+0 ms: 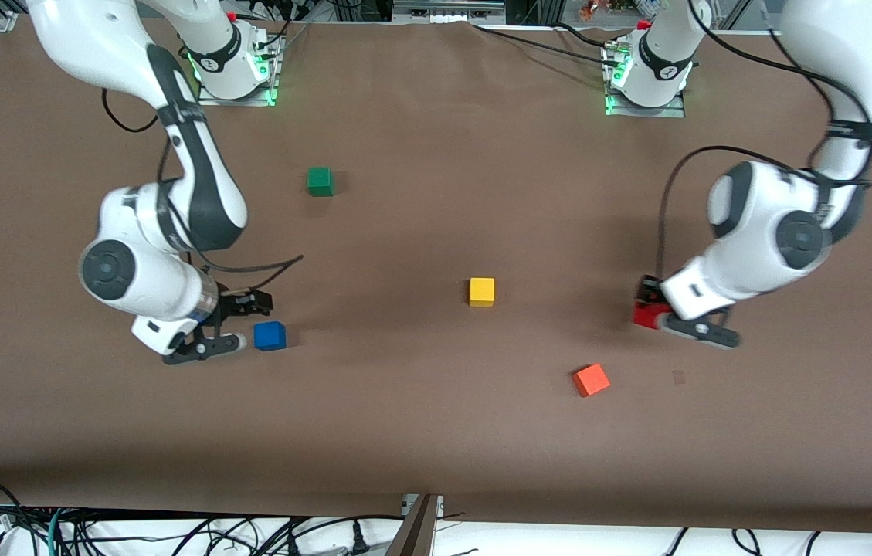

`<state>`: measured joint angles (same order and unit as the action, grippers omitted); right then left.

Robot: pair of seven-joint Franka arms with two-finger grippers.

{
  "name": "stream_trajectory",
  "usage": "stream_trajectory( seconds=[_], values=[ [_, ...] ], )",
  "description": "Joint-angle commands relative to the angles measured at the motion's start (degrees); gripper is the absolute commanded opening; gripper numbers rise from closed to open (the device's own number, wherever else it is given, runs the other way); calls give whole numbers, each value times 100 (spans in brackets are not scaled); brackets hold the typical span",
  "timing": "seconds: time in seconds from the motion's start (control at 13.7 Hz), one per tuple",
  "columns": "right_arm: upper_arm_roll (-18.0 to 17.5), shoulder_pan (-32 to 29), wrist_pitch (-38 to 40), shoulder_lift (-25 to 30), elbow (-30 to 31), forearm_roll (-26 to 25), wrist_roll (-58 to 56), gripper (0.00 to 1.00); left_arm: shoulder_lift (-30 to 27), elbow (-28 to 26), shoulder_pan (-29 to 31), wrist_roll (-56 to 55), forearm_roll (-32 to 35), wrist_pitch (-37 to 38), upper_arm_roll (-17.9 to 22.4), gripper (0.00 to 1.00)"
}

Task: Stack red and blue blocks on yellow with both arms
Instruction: 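Place the red cube on the yellow cube with the left gripper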

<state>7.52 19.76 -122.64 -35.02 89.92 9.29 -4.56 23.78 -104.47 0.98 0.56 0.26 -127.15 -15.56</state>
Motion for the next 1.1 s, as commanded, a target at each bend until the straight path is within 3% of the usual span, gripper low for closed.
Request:
stream_trajectory(
  seconds=[0.0, 0.37, 0.51, 0.88, 1.02],
  values=[
    [22, 27, -365, -382, -63, 3, -307, 100, 398, 583, -798, -1045, 105, 120, 71, 0],
    [22, 19, -656, -751, -115, 82, -256, 99, 1285, 1472, -2004, -2945, 571, 120, 97, 0],
    [22, 19, -866, -822, -98, 91, -282, 93, 1506, 1578, -2259, -3271, 571, 120, 97, 0],
    [22, 1, -797, -778, -124, 91, -291, 41, 1594, 1570, -2479, -3334, 580, 129, 97, 0],
    [31, -7, -395, -752, -386, 91, -283, 28, 1621, 1570, -2524, -3448, 571, 129, 106, 0]
  ],
)
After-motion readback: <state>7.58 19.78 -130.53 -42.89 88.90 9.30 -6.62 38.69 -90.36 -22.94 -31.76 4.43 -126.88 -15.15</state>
